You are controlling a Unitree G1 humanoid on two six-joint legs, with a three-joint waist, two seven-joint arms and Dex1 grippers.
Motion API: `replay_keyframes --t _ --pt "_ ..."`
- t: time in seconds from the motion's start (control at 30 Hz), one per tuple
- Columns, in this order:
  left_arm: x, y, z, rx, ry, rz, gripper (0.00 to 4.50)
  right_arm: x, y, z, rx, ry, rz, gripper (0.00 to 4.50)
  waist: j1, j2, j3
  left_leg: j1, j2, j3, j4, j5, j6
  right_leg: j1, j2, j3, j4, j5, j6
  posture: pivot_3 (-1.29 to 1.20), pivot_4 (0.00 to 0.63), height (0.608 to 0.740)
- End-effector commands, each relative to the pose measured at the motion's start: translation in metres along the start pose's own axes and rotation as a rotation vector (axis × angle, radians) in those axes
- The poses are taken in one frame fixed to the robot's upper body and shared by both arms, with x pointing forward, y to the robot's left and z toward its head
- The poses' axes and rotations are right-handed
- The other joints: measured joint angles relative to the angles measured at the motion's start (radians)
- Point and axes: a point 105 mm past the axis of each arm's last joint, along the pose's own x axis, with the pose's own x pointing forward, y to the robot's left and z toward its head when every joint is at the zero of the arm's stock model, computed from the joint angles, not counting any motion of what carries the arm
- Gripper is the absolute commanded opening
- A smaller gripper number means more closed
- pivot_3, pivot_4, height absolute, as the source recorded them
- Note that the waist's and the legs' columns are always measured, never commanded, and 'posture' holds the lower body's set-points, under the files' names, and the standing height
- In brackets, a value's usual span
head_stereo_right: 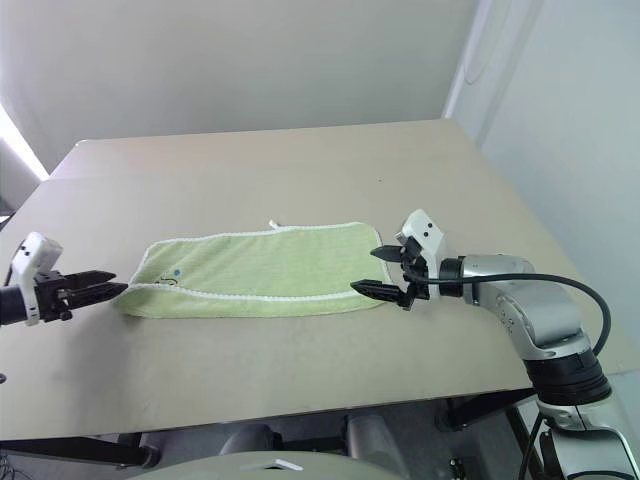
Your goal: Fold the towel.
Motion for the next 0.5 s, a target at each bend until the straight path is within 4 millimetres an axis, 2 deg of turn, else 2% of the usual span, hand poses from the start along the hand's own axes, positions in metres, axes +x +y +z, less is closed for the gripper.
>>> replay_keyframes --t 0.03,0.37,0.5 --pt "0.008 -0.002 0.003 0.051 0.024 -0.031 2.49 -0.003 -0.002 0.011 -0.039 -0.019 -0.020 4.48 0.000 0.000 0.000 0.000 0.000 0.000 0.000 0.000 0.000 0.000 0.000 0.000 0.000 0.000 0.000 0.00 0.000 0.712" --pt "0.031 -0.006 -0.006 0.063 0.067 -0.072 2.49 -0.008 -0.006 0.011 -0.034 -0.017 -0.071 4.48 -0.002 0.000 0.000 0.001 0.000 0.000 0.001 0.000 0.000 0.000 0.000 0.000 0.001 0.000 0.000 0.00 0.000 0.712" --pt "0.031 -0.004 -0.006 0.054 0.059 -0.070 1.19 -0.009 -0.008 0.008 -0.037 -0.003 -0.086 4.50 -0.002 0.000 0.000 0.000 0.000 0.000 0.001 0.000 0.000 0.000 0.000 0.000 0.001 0.000 0.000 0.00 0.000 0.712"
